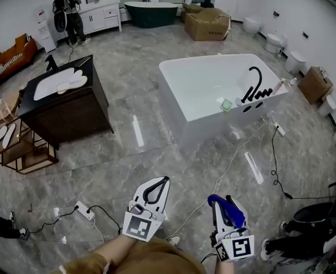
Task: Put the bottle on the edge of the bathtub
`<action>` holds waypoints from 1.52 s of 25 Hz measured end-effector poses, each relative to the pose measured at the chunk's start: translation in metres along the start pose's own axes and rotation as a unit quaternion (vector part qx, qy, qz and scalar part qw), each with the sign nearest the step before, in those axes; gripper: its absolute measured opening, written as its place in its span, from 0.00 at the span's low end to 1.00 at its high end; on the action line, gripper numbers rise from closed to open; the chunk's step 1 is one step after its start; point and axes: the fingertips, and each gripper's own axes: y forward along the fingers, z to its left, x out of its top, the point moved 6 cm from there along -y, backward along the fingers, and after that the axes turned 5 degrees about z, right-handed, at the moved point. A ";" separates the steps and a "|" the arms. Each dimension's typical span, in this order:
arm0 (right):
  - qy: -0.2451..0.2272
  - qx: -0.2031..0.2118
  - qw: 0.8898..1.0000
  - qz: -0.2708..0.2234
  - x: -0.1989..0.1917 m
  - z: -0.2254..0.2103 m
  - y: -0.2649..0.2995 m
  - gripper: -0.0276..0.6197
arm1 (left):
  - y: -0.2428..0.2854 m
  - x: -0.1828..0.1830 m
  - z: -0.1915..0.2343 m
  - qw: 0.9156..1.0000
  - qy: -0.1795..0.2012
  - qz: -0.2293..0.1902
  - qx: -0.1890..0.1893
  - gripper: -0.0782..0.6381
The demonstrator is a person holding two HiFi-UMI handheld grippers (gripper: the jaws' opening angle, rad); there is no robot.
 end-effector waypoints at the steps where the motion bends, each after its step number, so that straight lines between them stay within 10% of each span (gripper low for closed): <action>1: 0.000 -0.001 1.000 0.002 0.000 0.001 0.004 0.28 | 0.000 0.001 0.001 1.000 0.001 -0.002 -0.001 0.12; 22: 0.008 -0.058 0.998 -0.001 0.018 0.051 0.042 0.28 | -0.002 -0.010 0.066 0.997 0.000 -0.016 -0.081 0.12; 38: 0.023 -0.037 0.999 0.007 0.019 -0.048 0.113 0.28 | 0.095 -0.034 0.067 0.998 -0.024 0.014 -0.054 0.12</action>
